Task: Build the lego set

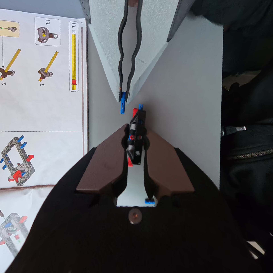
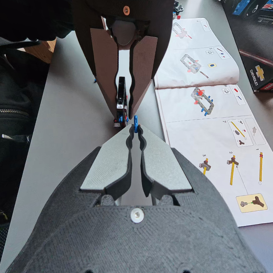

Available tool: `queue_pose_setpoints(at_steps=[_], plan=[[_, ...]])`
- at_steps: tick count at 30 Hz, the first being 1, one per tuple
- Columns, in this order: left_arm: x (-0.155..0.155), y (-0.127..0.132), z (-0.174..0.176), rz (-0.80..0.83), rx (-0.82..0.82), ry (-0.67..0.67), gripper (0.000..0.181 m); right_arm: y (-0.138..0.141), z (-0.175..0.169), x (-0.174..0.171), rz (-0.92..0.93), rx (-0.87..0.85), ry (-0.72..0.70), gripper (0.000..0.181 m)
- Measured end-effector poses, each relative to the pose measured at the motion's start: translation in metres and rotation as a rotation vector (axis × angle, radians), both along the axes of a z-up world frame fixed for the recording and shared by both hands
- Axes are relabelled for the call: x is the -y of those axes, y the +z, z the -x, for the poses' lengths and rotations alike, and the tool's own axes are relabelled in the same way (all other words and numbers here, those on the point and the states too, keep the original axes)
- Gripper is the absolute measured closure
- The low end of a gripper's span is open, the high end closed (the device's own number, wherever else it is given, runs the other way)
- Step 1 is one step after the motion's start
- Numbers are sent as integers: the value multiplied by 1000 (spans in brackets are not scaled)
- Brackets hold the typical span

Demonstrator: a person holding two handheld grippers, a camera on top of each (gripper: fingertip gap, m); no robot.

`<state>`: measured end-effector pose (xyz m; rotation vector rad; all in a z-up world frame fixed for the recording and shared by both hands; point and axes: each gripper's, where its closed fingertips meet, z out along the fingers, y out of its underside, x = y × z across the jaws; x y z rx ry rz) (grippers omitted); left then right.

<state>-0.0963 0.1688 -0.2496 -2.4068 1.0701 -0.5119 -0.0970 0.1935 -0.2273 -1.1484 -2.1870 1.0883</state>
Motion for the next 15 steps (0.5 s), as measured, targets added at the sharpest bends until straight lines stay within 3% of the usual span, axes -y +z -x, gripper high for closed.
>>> queue_pose_setpoints(at_steps=[7,11,15], plan=[[8,7,4,-8,52,14,151,0,0,-3,-17,-12,-14,179],[14,31,12,-68,63,23,142,10,-1,-9,-11,-41,-36,179],[-1,64,13,-175,99,91,155,34,-2,-5,-34,-162,-36,180]])
